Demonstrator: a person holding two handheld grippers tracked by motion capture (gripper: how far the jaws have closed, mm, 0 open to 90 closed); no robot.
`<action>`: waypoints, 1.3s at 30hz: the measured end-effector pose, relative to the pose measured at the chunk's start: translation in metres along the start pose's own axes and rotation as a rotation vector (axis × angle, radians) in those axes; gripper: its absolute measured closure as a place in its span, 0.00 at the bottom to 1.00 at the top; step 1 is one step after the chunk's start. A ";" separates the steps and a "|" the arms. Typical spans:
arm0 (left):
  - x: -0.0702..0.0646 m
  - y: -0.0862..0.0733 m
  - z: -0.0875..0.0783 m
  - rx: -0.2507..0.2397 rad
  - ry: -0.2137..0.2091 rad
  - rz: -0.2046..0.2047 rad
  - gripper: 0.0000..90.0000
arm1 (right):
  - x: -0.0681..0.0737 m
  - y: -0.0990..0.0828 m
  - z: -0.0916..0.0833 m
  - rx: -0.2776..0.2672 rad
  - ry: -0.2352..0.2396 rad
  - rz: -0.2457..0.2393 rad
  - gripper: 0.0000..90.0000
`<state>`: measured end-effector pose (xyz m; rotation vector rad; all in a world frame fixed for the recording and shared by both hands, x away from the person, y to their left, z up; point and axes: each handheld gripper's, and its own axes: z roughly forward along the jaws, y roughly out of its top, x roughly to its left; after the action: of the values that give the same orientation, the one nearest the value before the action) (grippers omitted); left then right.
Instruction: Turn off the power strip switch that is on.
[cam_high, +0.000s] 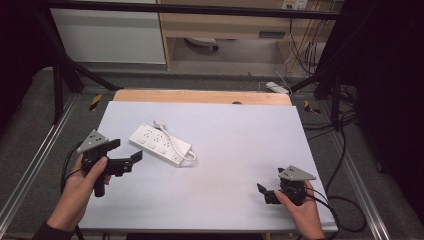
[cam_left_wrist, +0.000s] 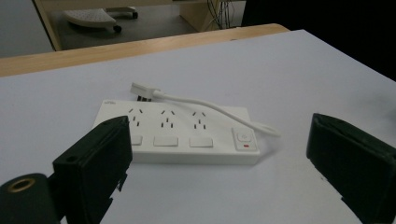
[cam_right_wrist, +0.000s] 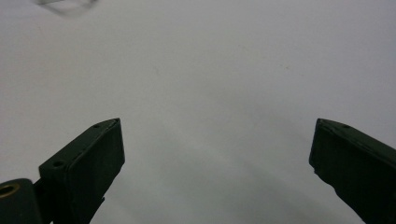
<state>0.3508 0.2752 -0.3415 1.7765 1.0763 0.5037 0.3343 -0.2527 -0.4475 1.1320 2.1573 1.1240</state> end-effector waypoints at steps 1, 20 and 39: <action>0.000 -0.002 -0.002 0.000 0.002 -0.002 0.08 | 0.000 0.000 0.000 0.001 0.001 0.001 0.04; 0.013 -0.044 -0.024 -0.018 0.043 -0.056 0.09 | 0.000 0.000 0.001 0.006 0.000 0.001 0.04; 0.002 -0.080 -0.022 0.008 0.005 -0.056 0.09 | 0.000 0.000 0.001 0.006 -0.001 -0.001 0.04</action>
<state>0.3003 0.2996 -0.4027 1.7477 1.1292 0.4705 0.3345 -0.2521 -0.4483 1.1342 2.1620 1.1168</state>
